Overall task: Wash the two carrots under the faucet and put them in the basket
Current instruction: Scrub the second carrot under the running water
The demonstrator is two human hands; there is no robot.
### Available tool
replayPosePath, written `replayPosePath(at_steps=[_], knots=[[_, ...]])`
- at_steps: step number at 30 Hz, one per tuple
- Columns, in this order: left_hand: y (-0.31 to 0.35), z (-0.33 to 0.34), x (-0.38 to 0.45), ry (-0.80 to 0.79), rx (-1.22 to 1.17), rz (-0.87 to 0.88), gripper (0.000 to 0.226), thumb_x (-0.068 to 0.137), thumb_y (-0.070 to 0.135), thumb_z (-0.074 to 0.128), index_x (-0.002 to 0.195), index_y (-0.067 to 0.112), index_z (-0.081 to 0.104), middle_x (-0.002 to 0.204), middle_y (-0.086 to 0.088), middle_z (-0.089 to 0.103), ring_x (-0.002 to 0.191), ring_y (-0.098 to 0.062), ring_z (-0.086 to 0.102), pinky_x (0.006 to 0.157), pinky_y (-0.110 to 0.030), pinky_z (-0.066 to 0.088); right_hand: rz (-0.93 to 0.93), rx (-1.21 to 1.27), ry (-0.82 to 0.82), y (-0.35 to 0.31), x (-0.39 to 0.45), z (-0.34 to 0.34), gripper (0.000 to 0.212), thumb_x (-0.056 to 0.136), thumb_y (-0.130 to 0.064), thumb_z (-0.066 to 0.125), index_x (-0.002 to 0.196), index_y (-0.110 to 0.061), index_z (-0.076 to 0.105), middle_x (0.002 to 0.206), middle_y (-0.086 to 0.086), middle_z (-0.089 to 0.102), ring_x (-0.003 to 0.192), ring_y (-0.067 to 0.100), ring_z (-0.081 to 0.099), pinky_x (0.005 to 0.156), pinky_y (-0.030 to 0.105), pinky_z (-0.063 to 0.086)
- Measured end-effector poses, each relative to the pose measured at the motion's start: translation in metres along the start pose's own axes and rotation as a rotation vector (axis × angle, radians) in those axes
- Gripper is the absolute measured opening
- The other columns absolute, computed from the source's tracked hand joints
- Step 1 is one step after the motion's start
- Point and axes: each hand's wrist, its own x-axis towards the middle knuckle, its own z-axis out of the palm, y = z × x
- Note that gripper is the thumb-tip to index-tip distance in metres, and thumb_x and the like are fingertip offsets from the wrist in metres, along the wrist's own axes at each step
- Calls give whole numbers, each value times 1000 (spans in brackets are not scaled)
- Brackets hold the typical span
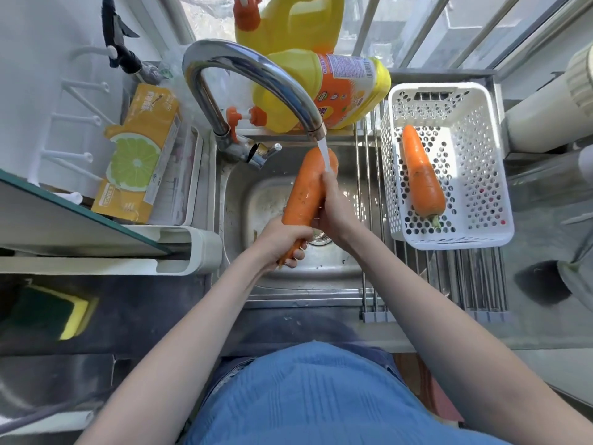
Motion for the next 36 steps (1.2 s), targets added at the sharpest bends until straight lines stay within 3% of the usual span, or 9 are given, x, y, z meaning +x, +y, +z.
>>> replayPosePath(at_steps=[3, 9, 14, 17, 22, 28, 31, 36], knots=[[-4, 2, -3, 3, -31, 5, 15, 80, -2, 58, 77, 8, 47, 52, -3, 44, 32, -9, 36, 33, -13, 24, -84, -141, 6, 2, 0, -4, 57, 102, -48, 32, 145, -11, 28, 136, 14, 46, 112, 26, 58, 67, 33, 58], [-13, 1, -7, 7, -22, 31, 13, 82, -2, 56, 80, 10, 52, 55, -4, 46, 34, -10, 37, 33, -14, 26, -67, -101, -89, 10, -4, -7, 51, 103, -42, 35, 145, -15, 25, 123, 15, 56, 109, 33, 63, 87, 49, 56], [-19, 1, -11, -4, -33, 45, 13, 81, -4, 54, 81, 9, 54, 54, -5, 45, 33, -11, 36, 34, -13, 24, -32, -6, -158, 14, -9, -13, 51, 95, -31, 42, 141, -9, 34, 126, 20, 55, 114, 37, 59, 90, 48, 55], [-18, 1, -11, -4, -4, 67, 17, 79, -5, 54, 81, 12, 54, 55, -5, 44, 33, -11, 36, 34, -13, 24, -41, 71, -139, 14, -11, -12, 48, 97, -39, 47, 135, -11, 41, 124, 21, 58, 115, 43, 59, 94, 53, 51], [-16, 2, -9, -3, -4, 72, 14, 79, -4, 55, 84, 8, 50, 55, -5, 45, 34, -11, 37, 34, -14, 25, -77, 24, -65, 13, -5, -7, 49, 100, -42, 42, 139, -13, 36, 121, 20, 59, 110, 42, 62, 92, 60, 50], [-20, 0, -6, 14, 2, 71, 15, 78, -5, 55, 83, 8, 48, 56, -6, 45, 34, -11, 37, 34, -15, 25, -36, 27, -104, 14, -5, -6, 56, 88, -38, 43, 138, -14, 36, 127, 27, 54, 113, 44, 59, 90, 57, 52], [-21, 0, -4, 30, 19, 71, 15, 78, -5, 56, 84, 8, 50, 53, -5, 46, 34, -12, 38, 34, -15, 26, 10, 75, -107, 13, -3, -7, 48, 91, -33, 39, 132, -9, 40, 129, 29, 53, 116, 45, 57, 90, 54, 53], [-21, -2, 0, 58, 25, 67, 18, 78, -4, 57, 82, 10, 47, 51, -4, 46, 34, -13, 38, 35, -16, 27, 111, 147, -131, 4, 0, -4, 50, 85, -29, 39, 130, -7, 43, 118, 20, 56, 120, 44, 54, 85, 51, 53]])
